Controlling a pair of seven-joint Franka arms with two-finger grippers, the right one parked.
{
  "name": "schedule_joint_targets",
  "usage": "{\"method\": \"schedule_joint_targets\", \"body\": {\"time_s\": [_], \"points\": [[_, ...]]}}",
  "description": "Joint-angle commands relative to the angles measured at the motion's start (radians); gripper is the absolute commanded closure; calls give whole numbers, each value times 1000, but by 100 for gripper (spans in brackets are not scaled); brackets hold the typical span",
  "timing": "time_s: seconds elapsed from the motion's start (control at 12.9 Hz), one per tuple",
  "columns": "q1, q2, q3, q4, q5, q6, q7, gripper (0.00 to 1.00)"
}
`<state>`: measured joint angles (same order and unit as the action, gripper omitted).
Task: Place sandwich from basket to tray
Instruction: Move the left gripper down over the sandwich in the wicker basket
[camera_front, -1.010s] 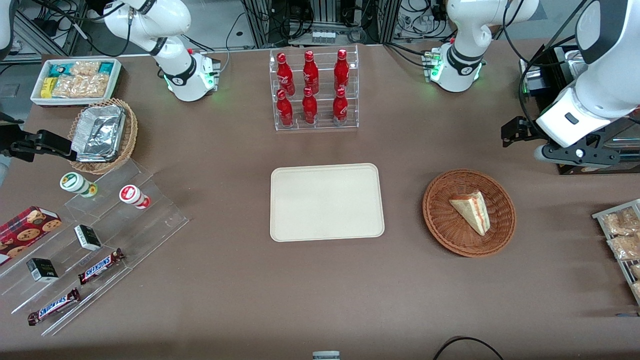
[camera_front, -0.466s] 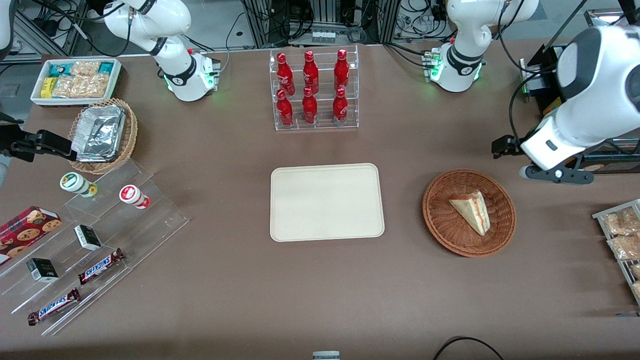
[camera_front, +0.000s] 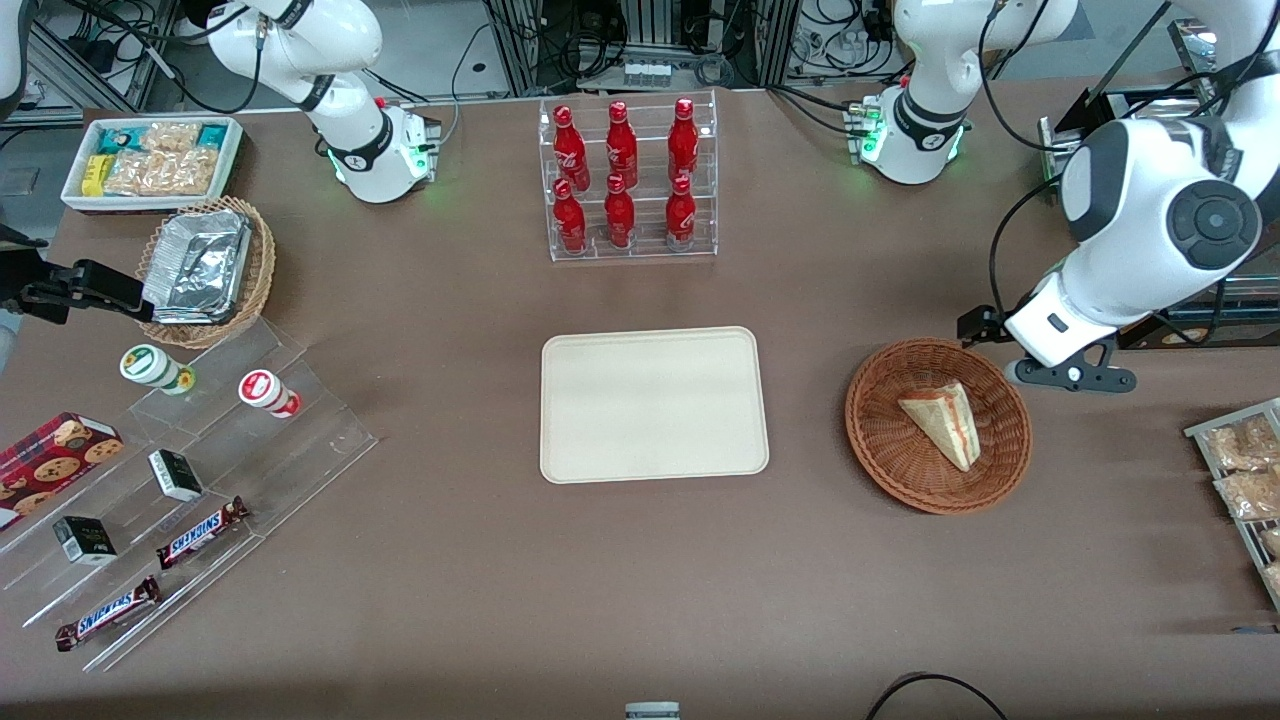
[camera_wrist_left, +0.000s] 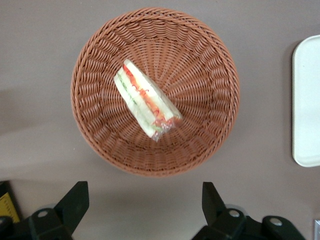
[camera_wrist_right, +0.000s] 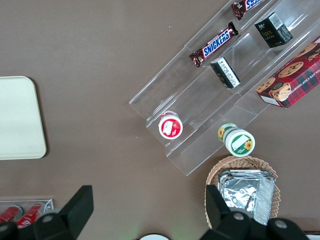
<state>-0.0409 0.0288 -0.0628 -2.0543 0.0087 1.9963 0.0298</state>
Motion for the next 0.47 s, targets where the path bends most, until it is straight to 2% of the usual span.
{"method": "schedule_joint_targets", "body": {"time_s": [0.0,0.16,0.39], "points": [[9,3,0,-107,5,175,-51,0],[7,16,0,-142,5,252,-163,0],[7,55,0,-138,5,295,-429,0]]}}
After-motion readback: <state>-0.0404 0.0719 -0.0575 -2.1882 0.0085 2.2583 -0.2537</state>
